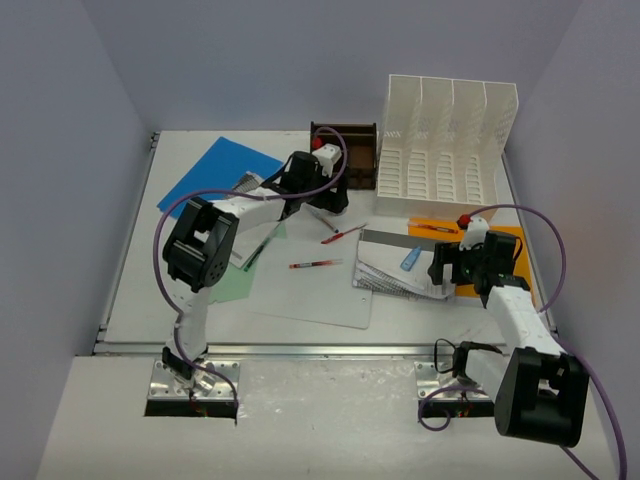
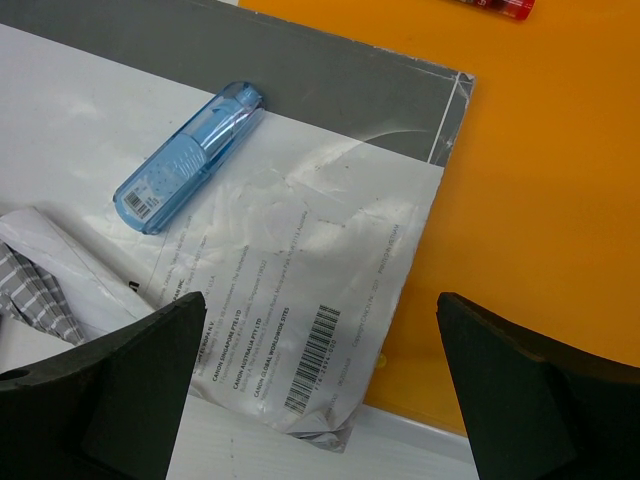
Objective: Organize the desk
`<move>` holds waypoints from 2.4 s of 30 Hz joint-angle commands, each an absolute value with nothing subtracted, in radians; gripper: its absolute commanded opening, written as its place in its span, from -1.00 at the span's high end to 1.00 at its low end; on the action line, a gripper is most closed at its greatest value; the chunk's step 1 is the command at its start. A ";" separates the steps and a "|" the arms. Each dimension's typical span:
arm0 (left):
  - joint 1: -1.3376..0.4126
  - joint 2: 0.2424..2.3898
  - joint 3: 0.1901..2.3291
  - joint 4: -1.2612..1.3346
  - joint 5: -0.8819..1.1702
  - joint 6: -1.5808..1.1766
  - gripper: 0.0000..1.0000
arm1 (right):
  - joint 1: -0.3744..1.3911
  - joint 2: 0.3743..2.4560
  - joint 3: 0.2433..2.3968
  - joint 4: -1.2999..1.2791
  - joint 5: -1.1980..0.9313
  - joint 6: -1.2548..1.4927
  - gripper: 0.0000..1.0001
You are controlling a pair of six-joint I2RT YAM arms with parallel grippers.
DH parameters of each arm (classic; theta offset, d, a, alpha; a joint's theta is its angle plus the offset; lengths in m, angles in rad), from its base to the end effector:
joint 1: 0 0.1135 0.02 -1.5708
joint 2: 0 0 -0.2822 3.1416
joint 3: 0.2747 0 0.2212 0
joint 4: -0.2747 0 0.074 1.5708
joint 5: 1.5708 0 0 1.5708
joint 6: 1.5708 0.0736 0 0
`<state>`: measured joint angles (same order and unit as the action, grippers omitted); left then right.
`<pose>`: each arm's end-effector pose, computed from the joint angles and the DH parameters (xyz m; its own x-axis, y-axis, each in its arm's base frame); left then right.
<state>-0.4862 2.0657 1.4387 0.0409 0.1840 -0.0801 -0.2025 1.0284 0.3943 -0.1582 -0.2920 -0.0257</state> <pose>0.4212 -0.2379 0.2046 -0.5350 0.1938 -0.8223 0.5531 0.8161 -0.1675 0.1834 -0.0160 0.1745 -0.6970 0.1180 -0.7072 -0.0233 0.9821 0.1868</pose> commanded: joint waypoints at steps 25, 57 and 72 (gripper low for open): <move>-0.534 2.172 1.455 0.255 0.015 -0.075 -0.51 | -0.238 1.042 0.438 -0.120 -0.327 -0.022 -0.97; -0.623 2.004 1.694 0.031 0.036 0.054 1.00 | -0.244 1.042 0.449 -0.134 -0.371 -0.017 -0.97; -0.618 2.247 1.992 0.111 -0.049 0.125 1.00 | -0.264 1.022 0.449 -0.144 -0.402 -0.013 -0.97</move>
